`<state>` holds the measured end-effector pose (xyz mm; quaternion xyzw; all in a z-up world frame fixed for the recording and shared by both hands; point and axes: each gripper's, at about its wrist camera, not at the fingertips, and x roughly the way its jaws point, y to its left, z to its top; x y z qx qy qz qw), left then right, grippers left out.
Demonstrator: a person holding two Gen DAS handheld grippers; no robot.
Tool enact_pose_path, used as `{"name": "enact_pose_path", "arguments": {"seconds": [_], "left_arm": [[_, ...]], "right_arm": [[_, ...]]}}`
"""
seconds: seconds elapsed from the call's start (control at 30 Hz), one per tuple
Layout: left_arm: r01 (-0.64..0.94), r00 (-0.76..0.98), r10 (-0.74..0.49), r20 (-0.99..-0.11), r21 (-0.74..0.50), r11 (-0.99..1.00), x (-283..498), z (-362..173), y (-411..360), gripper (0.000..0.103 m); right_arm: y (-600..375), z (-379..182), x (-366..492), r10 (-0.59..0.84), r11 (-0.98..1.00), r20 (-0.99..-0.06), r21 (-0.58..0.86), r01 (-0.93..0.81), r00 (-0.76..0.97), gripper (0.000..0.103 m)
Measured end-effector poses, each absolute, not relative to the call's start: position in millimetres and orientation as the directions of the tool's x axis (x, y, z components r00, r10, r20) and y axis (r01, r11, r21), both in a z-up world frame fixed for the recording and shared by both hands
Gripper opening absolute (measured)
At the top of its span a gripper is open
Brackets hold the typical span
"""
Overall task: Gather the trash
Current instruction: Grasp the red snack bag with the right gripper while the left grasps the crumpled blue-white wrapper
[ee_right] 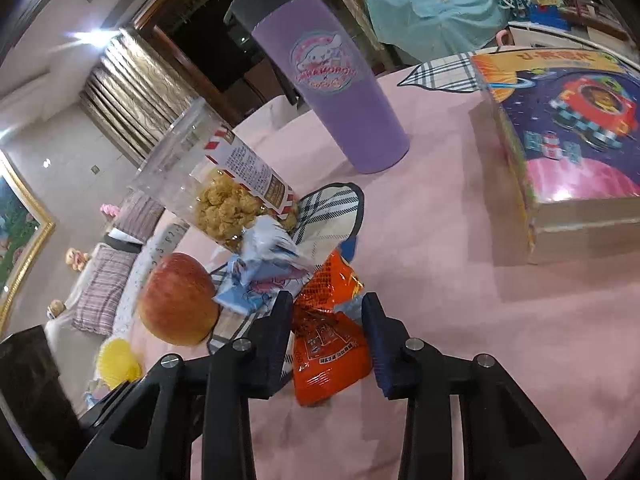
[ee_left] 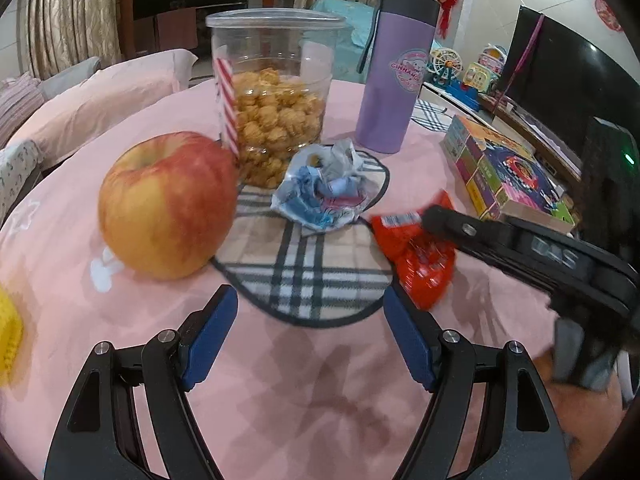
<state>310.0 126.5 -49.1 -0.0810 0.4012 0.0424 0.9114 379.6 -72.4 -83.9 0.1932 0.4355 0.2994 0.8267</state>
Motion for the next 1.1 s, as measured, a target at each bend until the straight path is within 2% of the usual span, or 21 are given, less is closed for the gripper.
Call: {"name": "enact_pose_path", "arguments": {"seconds": [0.27, 0.4, 0.63, 0.7, 0.77, 0.9, 1.1], "left_arm": [[-0.159, 0.669, 0.033, -0.742, -0.099, 0.982, 342.0, -49.1, 114.9, 0.077], [-0.166, 0.660, 0.072, -0.748, -0.052, 0.985, 367.4, -52.5, 104.1, 0.082], [-0.203, 0.636, 0.133, -0.760, 0.000, 0.979, 401.6, -64.0, 97.4, 0.082], [-0.209, 0.636, 0.134, -0.760, -0.002, 0.978, 406.5, -64.8, 97.0, 0.074], [-0.201, 0.625, 0.117, -0.772, -0.014, 0.980, 410.1, -68.5, 96.7, 0.039], [-0.190, 0.640, 0.133, -0.757, 0.011, 0.982, 403.2, -68.1, 89.7, 0.036], [-0.115, 0.669, 0.072, -0.740, -0.008, 0.993, 367.1, -59.3, 67.5, 0.033]], "right_arm": [[-139.4, -76.1, 344.4, 0.670, 0.726, -0.562, 0.632, -0.271, 0.484, 0.035], [-173.3, -72.6, 320.8, 0.643, 0.742, -0.560, 0.626, -0.242, 0.522, 0.035], [-217.2, -75.5, 287.1, 0.609, 0.761, -0.575, 0.618, -0.197, 0.546, 0.035], [-228.5, -78.5, 278.0, 0.597, 0.767, -0.584, 0.616, -0.179, 0.550, 0.035], [-237.2, -81.9, 271.2, 0.590, 0.770, -0.589, 0.616, -0.166, 0.552, 0.035], [-255.9, -86.7, 259.1, 0.580, 0.767, -0.593, 0.629, -0.129, 0.559, 0.035], [-276.1, -78.8, 247.8, 0.563, 0.767, -0.578, 0.633, -0.111, 0.591, 0.035]]}}
